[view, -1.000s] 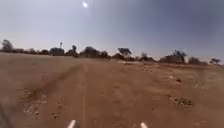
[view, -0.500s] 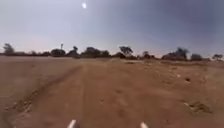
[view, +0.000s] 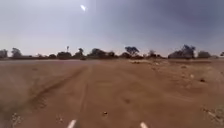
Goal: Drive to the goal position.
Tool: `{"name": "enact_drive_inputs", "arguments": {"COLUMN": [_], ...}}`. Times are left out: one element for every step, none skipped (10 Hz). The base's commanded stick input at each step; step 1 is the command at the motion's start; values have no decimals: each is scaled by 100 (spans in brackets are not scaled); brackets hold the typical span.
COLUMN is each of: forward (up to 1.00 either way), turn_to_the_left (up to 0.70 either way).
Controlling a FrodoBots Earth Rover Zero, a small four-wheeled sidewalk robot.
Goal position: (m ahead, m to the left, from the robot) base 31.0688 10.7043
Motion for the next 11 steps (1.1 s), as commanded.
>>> {"name": "enact_drive_inputs", "arguments": {"forward": [70,70,70,70,70,70,70,70,70,70,70], "turn_to_the_left": [0,0,0,0,0,0,0,0,0,0,0]}}
